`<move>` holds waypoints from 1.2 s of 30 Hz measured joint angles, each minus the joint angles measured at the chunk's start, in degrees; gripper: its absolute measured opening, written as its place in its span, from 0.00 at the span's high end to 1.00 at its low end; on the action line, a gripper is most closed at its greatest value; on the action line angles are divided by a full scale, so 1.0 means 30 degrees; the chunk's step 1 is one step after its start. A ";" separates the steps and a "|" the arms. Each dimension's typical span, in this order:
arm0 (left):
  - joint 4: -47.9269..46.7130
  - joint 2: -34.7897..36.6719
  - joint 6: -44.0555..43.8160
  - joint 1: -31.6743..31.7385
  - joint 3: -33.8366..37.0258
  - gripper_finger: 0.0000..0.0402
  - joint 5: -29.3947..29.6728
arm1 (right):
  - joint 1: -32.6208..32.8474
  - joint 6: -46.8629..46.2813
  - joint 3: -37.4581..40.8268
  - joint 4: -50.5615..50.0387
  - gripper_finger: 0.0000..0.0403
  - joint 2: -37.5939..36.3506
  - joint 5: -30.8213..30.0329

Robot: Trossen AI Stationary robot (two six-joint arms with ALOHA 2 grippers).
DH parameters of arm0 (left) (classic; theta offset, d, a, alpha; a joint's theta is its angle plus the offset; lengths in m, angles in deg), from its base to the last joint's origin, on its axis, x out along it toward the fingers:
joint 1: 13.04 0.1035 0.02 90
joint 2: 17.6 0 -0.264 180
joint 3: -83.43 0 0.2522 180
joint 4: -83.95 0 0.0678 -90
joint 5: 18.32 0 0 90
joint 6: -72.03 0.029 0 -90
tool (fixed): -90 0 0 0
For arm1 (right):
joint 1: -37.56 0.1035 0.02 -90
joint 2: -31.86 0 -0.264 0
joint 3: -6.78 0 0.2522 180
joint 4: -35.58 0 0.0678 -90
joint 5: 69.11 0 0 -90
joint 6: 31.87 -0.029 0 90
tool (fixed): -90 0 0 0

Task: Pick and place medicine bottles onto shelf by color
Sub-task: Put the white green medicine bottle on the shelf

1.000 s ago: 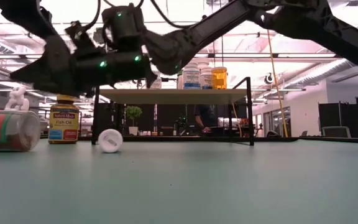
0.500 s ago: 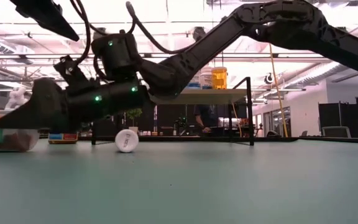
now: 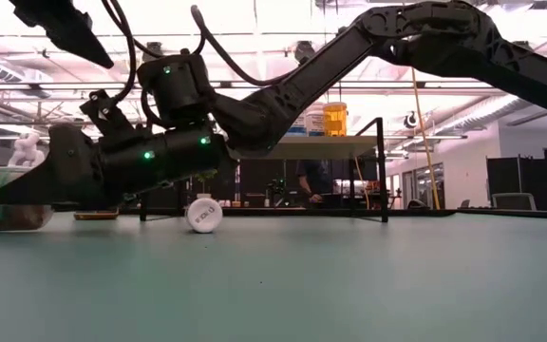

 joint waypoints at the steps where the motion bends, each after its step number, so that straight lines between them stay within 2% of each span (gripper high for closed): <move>1: -0.0007 0.0000 -0.0064 0.0000 0.0000 0.42 -0.0522 | 0.0001 0.0006 0.0000 -0.0016 0.29 -0.0033 0.0000; 4: -0.0029 0.0000 -0.0154 -0.0019 0.0000 0.42 -0.1431 | 0.0015 0.0051 0.0000 -0.0182 0.28 -0.0178 0.0000; 11: -0.0595 0.0086 -0.0879 -0.1314 0.0000 0.42 -0.1476 | 0.0091 -0.0460 0.0655 -0.1627 0.28 -0.1711 0.0007; 14: -0.1254 0.0080 -0.2193 -0.2506 0.0000 0.42 -0.0681 | 0.0183 0.0115 0.2464 -0.1853 0.28 -0.3407 -0.0038; 17: -0.1903 0.0087 -0.3448 -0.3774 0.0000 0.42 0.0648 | 0.0370 0.1068 0.5553 -0.1071 0.28 -0.5701 -0.1717; 20: -0.2298 0.0087 -0.4146 -0.4828 0.0000 0.42 0.2113 | 0.0495 0.1140 0.9718 0.1999 0.28 -0.8042 -0.3262; 25: -0.2273 0.0041 -0.4281 -0.5853 0.0000 0.42 0.4967 | 0.0493 0.0135 1.6787 0.9848 0.28 -1.1348 -0.4965; 30: -0.1425 -0.0086 -0.3877 -0.6047 0.0050 0.42 0.7677 | 0.0759 0.0346 2.1390 1.6683 0.28 -1.2834 -0.6038; 33: 0.1891 -0.0153 -0.1956 -0.6070 0.0900 0.42 0.9443 | 0.0830 0.1628 2.2273 1.9227 0.28 -1.3024 -0.5895; 36: 0.7392 -0.0146 0.1718 -0.6060 0.2318 0.42 1.0037 | 0.0982 0.2824 2.2396 2.0242 0.28 -1.3022 -0.5454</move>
